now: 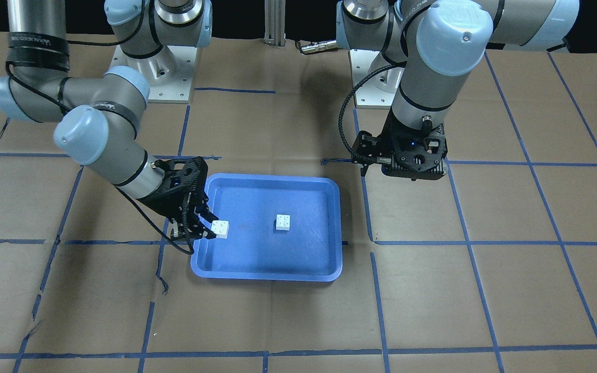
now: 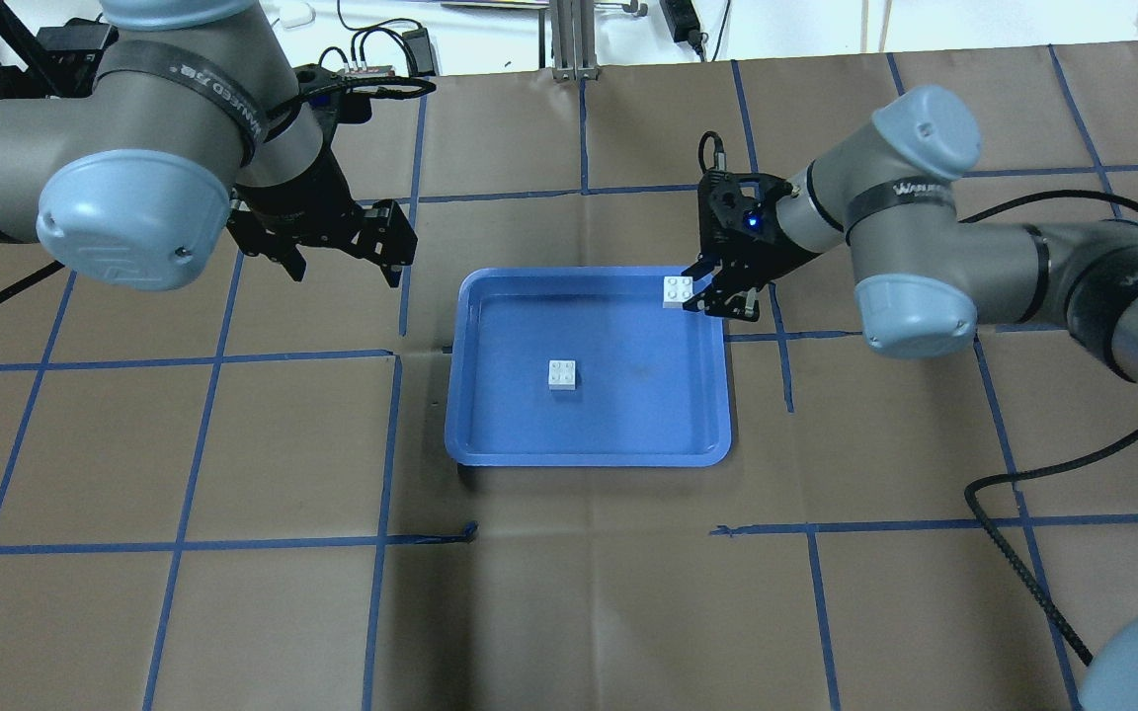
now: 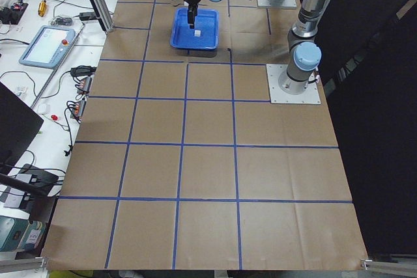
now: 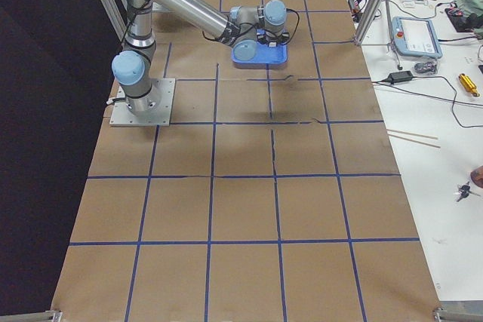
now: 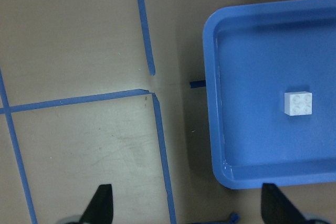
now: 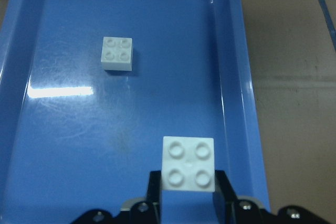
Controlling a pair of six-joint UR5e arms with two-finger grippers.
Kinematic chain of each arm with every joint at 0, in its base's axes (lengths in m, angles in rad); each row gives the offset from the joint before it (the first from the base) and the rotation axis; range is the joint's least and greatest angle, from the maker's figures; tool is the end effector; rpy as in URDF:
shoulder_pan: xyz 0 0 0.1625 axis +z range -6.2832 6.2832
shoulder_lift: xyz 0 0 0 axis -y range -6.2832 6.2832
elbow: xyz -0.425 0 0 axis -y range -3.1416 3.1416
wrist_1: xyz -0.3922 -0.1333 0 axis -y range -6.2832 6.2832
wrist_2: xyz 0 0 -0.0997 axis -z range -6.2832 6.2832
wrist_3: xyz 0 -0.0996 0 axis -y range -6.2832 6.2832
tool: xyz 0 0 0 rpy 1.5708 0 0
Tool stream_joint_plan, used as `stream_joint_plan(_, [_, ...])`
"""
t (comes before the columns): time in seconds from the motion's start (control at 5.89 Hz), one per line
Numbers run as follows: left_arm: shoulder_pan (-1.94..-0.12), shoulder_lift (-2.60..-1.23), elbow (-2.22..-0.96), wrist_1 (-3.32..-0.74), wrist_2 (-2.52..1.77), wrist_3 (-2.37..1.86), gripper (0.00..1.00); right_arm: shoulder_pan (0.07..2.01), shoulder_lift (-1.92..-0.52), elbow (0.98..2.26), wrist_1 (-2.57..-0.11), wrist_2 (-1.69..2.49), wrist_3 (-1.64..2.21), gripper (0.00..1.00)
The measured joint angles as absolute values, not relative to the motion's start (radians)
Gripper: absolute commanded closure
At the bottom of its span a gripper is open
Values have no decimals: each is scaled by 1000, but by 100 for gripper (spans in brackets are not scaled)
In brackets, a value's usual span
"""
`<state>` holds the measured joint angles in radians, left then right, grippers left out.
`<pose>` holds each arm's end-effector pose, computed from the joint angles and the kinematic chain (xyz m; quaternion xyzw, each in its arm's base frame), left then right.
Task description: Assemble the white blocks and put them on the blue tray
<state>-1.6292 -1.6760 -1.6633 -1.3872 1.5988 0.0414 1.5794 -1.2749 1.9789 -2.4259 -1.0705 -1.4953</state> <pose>-0.1611 -0.5190 0.4072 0.0500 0.9986 0.0069 0.0141 0.1857 -0.5330 0.2438 -0.6736 0.6928 -0.2209 0.1322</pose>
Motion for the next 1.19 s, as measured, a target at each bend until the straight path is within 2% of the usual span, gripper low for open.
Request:
stream_joint_plan(0.51, [-1622,-1682,-1603,-1464,1590,36,1,1667,-1249,2123,-2706,-1071,-1351,88])
stream_joint_plan(1.19, [-1632,-1574,-1574,-1620,1565,44,0,1715,-1171,2145,-2838,-1069,-1334,88])
